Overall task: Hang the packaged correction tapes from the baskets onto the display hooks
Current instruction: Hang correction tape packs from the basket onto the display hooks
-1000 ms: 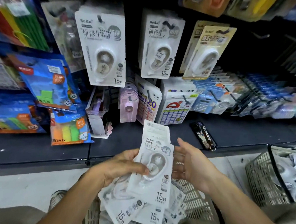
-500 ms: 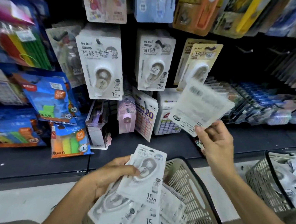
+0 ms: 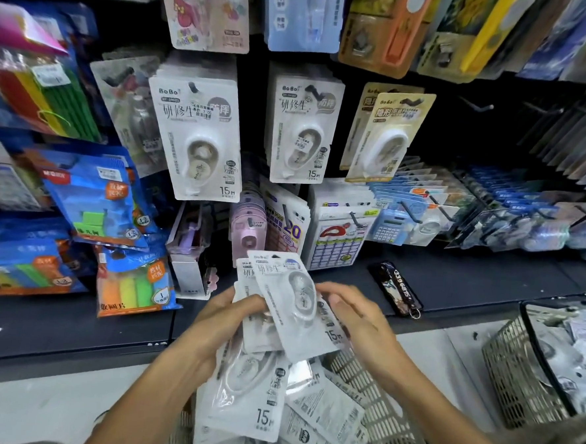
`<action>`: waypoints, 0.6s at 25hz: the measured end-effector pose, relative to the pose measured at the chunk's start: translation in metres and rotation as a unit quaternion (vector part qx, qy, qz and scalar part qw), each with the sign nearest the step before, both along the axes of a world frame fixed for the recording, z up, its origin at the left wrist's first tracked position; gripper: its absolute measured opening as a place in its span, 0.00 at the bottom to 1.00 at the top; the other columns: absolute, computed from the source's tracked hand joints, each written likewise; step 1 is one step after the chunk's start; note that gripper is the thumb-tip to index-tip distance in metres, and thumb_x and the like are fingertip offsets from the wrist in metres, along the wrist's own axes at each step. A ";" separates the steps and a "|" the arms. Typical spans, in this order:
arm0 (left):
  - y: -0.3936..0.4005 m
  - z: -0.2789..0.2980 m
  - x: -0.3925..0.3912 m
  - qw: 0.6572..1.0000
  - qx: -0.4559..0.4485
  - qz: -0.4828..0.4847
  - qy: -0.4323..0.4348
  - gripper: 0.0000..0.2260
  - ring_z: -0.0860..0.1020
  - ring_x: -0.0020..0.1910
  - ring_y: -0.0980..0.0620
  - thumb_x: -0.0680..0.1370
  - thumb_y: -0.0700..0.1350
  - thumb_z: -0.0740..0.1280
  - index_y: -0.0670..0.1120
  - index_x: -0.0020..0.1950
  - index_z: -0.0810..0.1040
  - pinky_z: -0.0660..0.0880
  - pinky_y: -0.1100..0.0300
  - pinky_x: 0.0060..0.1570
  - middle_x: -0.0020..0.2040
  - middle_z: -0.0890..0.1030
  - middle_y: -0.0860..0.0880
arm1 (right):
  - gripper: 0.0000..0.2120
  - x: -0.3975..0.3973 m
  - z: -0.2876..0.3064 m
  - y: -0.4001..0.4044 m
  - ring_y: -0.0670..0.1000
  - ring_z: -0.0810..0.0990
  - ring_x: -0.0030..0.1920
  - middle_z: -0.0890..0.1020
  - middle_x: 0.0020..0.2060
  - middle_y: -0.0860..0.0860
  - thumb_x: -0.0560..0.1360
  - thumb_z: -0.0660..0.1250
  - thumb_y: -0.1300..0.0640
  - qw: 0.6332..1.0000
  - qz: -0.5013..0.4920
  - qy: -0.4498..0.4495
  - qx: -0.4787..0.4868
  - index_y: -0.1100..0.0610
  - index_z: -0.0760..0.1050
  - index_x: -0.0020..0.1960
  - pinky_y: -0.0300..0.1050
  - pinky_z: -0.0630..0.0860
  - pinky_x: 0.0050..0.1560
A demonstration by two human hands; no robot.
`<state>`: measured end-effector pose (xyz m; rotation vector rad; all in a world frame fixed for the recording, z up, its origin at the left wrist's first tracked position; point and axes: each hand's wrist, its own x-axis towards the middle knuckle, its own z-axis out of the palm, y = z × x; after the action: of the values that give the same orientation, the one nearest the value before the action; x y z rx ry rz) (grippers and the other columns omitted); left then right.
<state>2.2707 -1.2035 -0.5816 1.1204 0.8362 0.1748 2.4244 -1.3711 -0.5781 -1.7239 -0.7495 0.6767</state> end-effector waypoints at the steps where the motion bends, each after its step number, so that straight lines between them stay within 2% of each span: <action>1: -0.002 0.002 0.001 1.000 0.014 0.003 -0.013 0.10 0.87 0.40 0.52 0.69 0.42 0.77 0.52 0.49 0.87 0.79 0.65 0.33 0.45 0.89 0.49 | 0.14 -0.004 0.004 0.001 0.51 0.84 0.54 0.84 0.55 0.47 0.84 0.60 0.53 0.993 0.017 0.120 -0.019 0.42 0.82 0.60 0.43 0.80 0.46; 2: -0.004 0.005 0.003 0.999 0.024 0.001 -0.023 0.12 0.87 0.40 0.52 0.71 0.40 0.77 0.51 0.52 0.86 0.79 0.65 0.31 0.46 0.89 0.49 | 0.12 -0.008 0.005 0.002 0.52 0.86 0.50 0.86 0.54 0.48 0.83 0.62 0.49 0.981 0.035 0.191 -0.030 0.41 0.81 0.61 0.46 0.81 0.40; 3: -0.005 0.008 0.003 0.999 0.031 -0.004 -0.031 0.14 0.87 0.41 0.52 0.71 0.39 0.76 0.50 0.54 0.84 0.79 0.65 0.32 0.46 0.89 0.48 | 0.11 -0.011 0.005 0.003 0.53 0.86 0.46 0.86 0.51 0.49 0.81 0.66 0.48 0.975 0.043 0.217 -0.028 0.42 0.81 0.61 0.46 0.80 0.35; 5: -0.005 0.017 0.004 0.998 0.040 -0.008 -0.047 0.15 0.87 0.43 0.51 0.70 0.38 0.76 0.49 0.56 0.85 0.80 0.65 0.34 0.48 0.89 0.47 | 0.13 -0.012 0.008 0.006 0.53 0.85 0.42 0.86 0.46 0.53 0.75 0.74 0.54 0.973 0.015 0.227 0.020 0.46 0.81 0.60 0.45 0.79 0.33; 8: 0.004 0.035 0.001 0.996 0.046 0.012 -0.074 0.14 0.87 0.43 0.50 0.70 0.38 0.75 0.52 0.53 0.86 0.80 0.64 0.34 0.48 0.89 0.48 | 0.15 0.009 0.025 0.000 0.53 0.85 0.40 0.87 0.48 0.56 0.76 0.70 0.65 0.973 -0.077 0.196 0.096 0.53 0.81 0.60 0.43 0.79 0.34; 11: 0.017 0.066 0.000 0.991 0.078 0.017 -0.106 0.13 0.87 0.39 0.52 0.72 0.36 0.74 0.54 0.48 0.87 0.80 0.64 0.30 0.45 0.89 0.48 | 0.14 0.031 0.058 -0.002 0.48 0.82 0.33 0.86 0.51 0.51 0.75 0.70 0.59 0.973 -0.114 0.128 0.152 0.48 0.81 0.59 0.43 0.74 0.23; 13: 0.025 0.091 0.002 0.986 0.113 -0.002 -0.126 0.13 0.87 0.40 0.50 0.73 0.34 0.72 0.50 0.53 0.85 0.80 0.62 0.31 0.46 0.89 0.46 | 0.14 0.038 0.085 0.010 0.46 0.82 0.37 0.86 0.54 0.47 0.76 0.70 0.59 0.971 -0.116 0.064 0.198 0.46 0.82 0.58 0.46 0.77 0.26; 15: 0.036 0.114 0.003 0.977 0.154 -0.021 -0.143 0.15 0.88 0.43 0.48 0.74 0.34 0.73 0.49 0.57 0.83 0.81 0.61 0.34 0.49 0.88 0.46 | 0.15 0.039 0.109 0.032 0.40 0.83 0.48 0.84 0.55 0.39 0.79 0.70 0.61 0.973 -0.134 -0.021 0.190 0.41 0.82 0.56 0.44 0.81 0.40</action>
<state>2.2735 -1.1678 -0.4673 1.3640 0.5365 0.4314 2.4638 -1.3395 -0.4692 -1.4533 -0.6146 0.2891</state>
